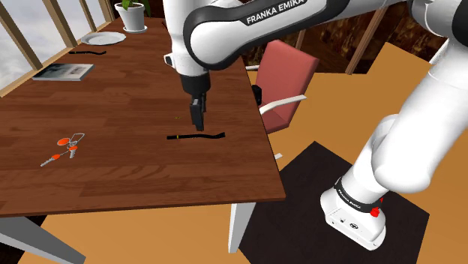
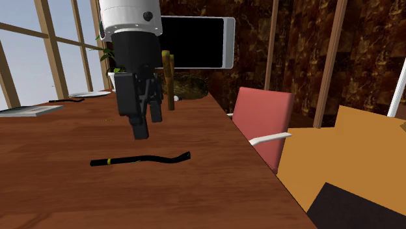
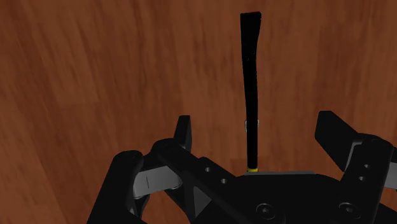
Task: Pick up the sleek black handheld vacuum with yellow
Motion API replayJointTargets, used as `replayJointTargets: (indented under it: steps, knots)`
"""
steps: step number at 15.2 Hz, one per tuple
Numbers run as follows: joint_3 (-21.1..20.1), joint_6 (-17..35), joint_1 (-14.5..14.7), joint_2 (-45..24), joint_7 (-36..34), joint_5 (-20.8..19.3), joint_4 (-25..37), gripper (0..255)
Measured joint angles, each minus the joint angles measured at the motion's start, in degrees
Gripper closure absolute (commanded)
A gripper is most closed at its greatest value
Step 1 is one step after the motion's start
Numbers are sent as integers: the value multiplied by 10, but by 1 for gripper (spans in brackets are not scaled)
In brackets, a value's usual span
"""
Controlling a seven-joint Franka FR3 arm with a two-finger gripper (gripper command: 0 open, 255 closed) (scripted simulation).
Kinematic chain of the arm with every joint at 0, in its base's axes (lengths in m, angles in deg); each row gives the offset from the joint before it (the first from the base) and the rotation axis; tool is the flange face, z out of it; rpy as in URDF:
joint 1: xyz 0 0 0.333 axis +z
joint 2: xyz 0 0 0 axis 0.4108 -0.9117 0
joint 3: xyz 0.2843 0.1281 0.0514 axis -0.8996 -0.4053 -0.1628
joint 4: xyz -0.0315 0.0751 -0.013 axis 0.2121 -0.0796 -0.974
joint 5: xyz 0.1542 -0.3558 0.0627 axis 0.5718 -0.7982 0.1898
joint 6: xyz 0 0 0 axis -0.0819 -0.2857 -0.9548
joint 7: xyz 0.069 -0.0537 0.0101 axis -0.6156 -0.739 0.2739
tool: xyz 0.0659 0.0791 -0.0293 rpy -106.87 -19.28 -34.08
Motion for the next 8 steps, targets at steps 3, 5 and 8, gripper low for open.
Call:
replayJointTargets:
  steps: [3,5,8]
  knots:
    - [-7,16,8,-26,3,-6,11,0]
    - [-9,28,10,-31,1,-8,5,0]
    - [-9,50,11,-43,-1,-13,-7,0]
